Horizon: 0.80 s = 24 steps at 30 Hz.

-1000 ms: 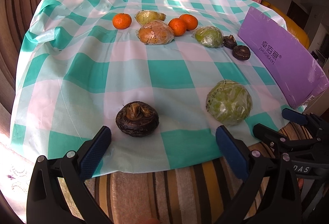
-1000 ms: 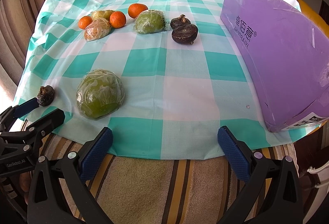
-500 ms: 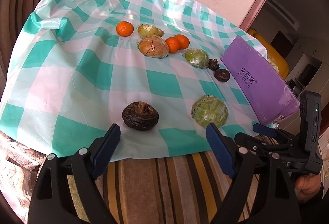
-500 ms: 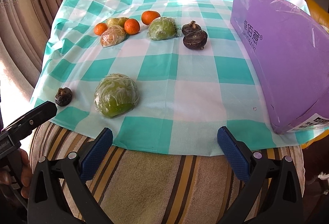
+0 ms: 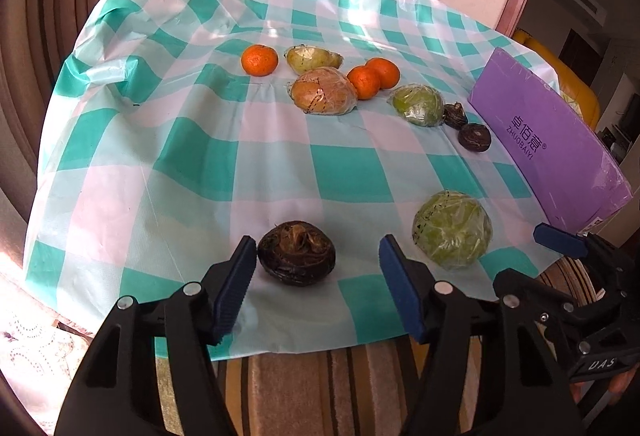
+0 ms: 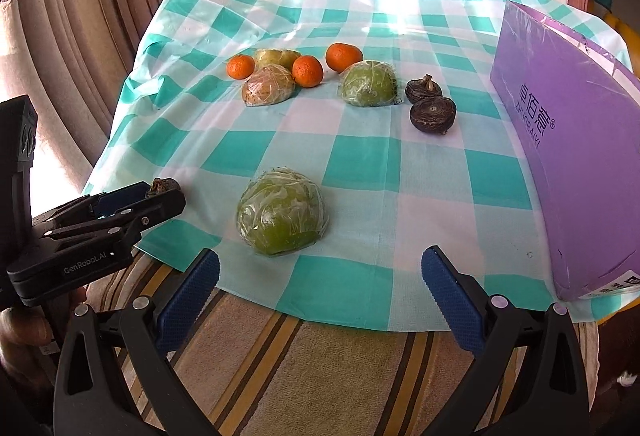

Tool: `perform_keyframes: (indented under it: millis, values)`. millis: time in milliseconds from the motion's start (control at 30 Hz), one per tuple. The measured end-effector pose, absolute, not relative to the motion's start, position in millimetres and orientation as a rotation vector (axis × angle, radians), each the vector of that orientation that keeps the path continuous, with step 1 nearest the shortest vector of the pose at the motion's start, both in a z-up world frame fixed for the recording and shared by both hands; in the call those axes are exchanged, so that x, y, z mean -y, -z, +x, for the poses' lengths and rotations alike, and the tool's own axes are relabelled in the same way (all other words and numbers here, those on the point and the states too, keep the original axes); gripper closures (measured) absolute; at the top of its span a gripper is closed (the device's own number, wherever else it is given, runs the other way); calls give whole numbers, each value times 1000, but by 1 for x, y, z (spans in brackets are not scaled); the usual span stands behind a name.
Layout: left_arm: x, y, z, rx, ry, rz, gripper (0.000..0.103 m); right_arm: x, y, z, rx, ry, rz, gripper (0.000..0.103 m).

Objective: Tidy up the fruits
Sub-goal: 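Grasp the dark taro with the left tool while the right tool grasps the wrapped cabbage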

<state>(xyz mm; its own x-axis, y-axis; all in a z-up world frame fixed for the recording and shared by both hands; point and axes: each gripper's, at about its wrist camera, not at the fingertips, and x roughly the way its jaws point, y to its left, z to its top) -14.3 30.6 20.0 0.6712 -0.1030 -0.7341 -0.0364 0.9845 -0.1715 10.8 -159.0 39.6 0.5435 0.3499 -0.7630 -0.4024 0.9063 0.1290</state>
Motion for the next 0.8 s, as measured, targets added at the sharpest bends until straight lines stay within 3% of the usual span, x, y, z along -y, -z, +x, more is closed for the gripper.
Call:
perform_keyframes:
  millis: [167, 333, 533, 800]
  values:
    - [-23, -12, -6, -875, 9, -110, 62, 145, -39, 20, -904, -451, -107, 9]
    - [-18, -11, -7, -868, -1, -79, 65, 127, -32, 28, -930, -450, -191, 24]
    - [-18, -11, -8, -860, -4, -83, 66, 110, -33, 28, -899, -461, -272, 34]
    - [-24, -12, -9, -853, 6, -114, 66, 105, -24, 38, -944, -513, -258, 35]
